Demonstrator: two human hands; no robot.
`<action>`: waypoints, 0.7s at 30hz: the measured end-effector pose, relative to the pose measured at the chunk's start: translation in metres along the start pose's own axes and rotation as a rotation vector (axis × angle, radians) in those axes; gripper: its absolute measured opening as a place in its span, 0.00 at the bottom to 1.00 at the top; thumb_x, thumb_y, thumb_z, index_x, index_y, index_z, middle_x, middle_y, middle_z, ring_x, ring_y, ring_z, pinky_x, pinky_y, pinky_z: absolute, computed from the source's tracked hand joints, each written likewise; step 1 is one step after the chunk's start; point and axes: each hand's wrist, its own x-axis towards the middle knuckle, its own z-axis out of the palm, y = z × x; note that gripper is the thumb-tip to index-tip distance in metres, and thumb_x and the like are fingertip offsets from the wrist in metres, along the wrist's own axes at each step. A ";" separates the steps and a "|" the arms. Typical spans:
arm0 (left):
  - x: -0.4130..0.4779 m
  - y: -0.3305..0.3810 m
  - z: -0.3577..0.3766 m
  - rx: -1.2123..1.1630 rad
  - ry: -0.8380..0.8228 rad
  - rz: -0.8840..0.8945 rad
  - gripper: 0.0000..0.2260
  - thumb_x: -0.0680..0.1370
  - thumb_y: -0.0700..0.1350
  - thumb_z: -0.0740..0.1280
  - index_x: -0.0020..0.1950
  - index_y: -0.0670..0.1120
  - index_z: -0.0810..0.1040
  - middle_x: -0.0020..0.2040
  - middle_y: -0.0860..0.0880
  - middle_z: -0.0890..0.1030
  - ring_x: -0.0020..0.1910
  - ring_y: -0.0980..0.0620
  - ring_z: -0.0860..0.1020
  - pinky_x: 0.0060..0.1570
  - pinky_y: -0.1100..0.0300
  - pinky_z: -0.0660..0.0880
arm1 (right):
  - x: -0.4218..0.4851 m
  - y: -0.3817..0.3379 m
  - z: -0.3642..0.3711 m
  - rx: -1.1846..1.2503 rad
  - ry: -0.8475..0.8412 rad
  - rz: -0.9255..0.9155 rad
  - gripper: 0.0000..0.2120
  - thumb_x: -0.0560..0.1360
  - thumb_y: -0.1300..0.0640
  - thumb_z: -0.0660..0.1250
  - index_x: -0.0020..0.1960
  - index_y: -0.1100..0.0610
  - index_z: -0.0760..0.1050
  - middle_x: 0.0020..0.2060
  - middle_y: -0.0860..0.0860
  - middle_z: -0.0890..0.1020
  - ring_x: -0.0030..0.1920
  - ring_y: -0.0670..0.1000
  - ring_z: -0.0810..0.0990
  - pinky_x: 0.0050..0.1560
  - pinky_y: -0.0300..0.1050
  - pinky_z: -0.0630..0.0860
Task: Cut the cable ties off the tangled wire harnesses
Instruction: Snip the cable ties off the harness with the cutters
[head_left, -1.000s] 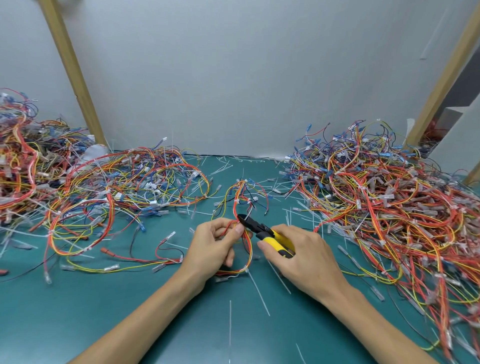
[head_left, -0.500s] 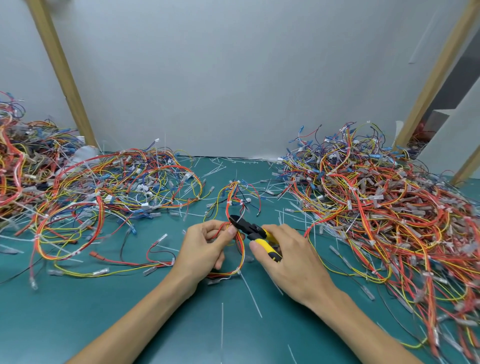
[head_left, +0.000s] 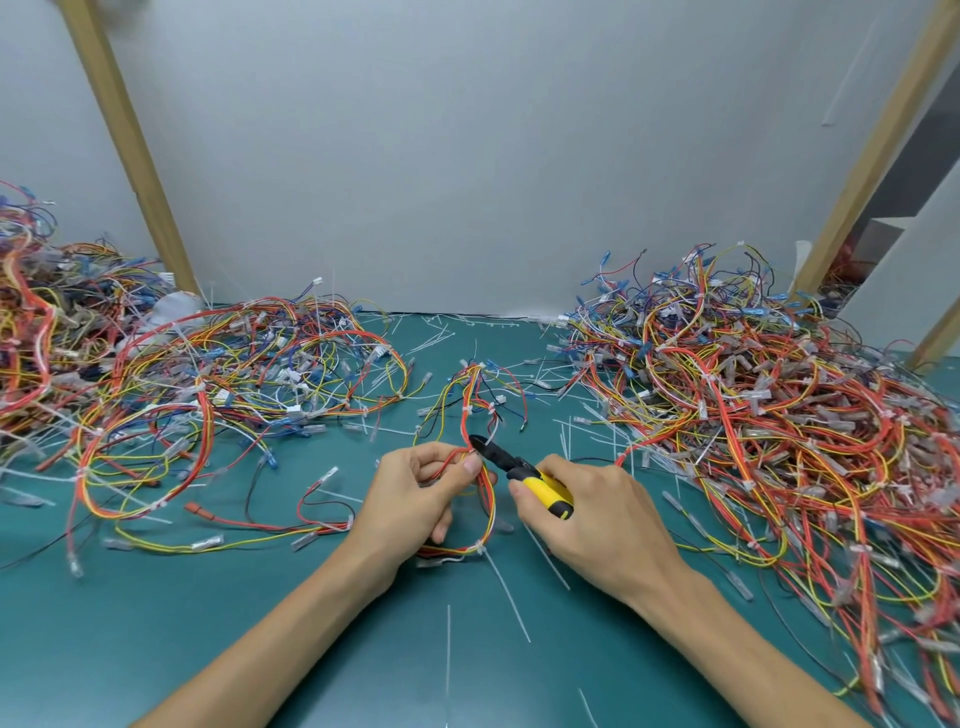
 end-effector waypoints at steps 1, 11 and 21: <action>0.000 0.000 0.000 0.004 -0.007 -0.002 0.09 0.79 0.46 0.67 0.46 0.41 0.80 0.42 0.50 0.86 0.17 0.57 0.63 0.21 0.70 0.60 | 0.000 0.001 -0.001 0.002 -0.002 -0.006 0.23 0.73 0.31 0.53 0.38 0.51 0.68 0.25 0.46 0.69 0.30 0.50 0.69 0.31 0.47 0.63; -0.001 0.004 -0.001 -0.018 -0.033 -0.020 0.09 0.79 0.46 0.68 0.47 0.40 0.80 0.45 0.48 0.86 0.16 0.57 0.62 0.19 0.70 0.60 | 0.003 -0.001 -0.009 0.071 -0.123 0.076 0.31 0.72 0.29 0.50 0.38 0.56 0.72 0.27 0.53 0.73 0.32 0.53 0.72 0.37 0.52 0.73; 0.002 0.001 0.000 -0.020 -0.003 -0.035 0.11 0.76 0.47 0.70 0.44 0.39 0.78 0.41 0.42 0.85 0.15 0.55 0.64 0.18 0.70 0.58 | 0.005 -0.004 -0.016 0.896 -0.658 0.373 0.28 0.82 0.38 0.53 0.46 0.63 0.76 0.31 0.59 0.79 0.27 0.58 0.80 0.26 0.43 0.77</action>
